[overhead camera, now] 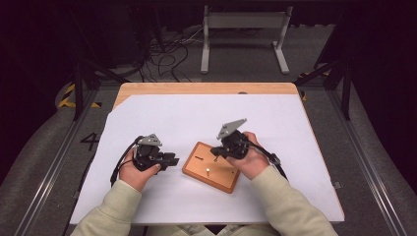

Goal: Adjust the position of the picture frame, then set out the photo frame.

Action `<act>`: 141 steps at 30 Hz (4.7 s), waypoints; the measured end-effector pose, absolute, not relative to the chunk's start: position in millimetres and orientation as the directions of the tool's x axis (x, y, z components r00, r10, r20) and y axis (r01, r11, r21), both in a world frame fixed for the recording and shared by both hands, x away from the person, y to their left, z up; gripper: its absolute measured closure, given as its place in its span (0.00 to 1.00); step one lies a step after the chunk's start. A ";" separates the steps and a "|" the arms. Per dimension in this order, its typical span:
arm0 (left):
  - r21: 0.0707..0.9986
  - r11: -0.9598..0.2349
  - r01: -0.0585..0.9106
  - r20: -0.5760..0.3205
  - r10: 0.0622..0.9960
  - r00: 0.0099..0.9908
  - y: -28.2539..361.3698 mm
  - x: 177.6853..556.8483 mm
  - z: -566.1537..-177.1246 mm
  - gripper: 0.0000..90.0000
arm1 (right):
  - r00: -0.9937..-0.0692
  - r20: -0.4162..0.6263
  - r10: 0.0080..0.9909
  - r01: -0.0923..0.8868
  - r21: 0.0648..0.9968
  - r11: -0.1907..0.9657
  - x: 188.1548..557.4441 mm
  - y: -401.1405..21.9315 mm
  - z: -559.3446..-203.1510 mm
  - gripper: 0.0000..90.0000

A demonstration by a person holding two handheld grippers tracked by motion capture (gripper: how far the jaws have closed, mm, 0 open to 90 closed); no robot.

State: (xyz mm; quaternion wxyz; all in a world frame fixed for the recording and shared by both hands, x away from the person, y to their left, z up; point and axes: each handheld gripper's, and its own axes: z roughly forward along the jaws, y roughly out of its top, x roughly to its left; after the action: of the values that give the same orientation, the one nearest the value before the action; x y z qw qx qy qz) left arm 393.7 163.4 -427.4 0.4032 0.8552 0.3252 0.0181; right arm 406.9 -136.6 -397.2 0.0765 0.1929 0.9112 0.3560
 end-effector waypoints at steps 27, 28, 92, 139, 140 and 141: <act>0.683 -0.492 0.539 -0.225 0.560 0.797 155.2 393.7 -430.1 0.78 | -0.951 -0.015 0.307 0.266 0.460 0.847 342.9 -163.9 -430.1 1.00; 0.683 -0.495 0.538 -0.223 0.560 0.798 155.4 394.0 -430.2 0.78 | -0.948 -0.010 0.319 0.278 0.467 0.839 346.3 -167.0 -430.3 1.00; 0.746 -0.456 0.484 -0.184 0.557 0.809 163.3 407.5 -416.5 0.61 | -0.942 -0.108 0.317 0.164 0.677 0.717 393.6 -149.4 -427.7 0.93; 0.735 -0.485 0.474 -0.191 0.523 0.831 149.0 409.8 -420.1 0.59 | -0.897 -0.386 0.216 -0.076 0.617 0.783 368.0 -137.3 -419.9 0.88; 0.737 -0.482 0.474 -0.193 0.523 0.830 148.3 409.6 -420.3 0.59 | -0.896 -0.393 0.208 -0.086 0.612 0.786 366.5 -137.5 -419.8 0.88; 0.738 -0.483 0.471 -0.191 0.520 0.833 148.1 409.7 -420.3 0.59 | -0.895 -0.396 0.206 -0.089 0.611 0.786 364.5 -137.4 -420.0 0.88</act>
State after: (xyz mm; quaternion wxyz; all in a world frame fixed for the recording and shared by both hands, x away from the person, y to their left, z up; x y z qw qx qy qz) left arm 409.7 148.1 -420.3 0.4190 0.8607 0.2879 0.0292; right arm 364.5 -137.4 -420.0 0.2269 0.0318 0.9174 0.3253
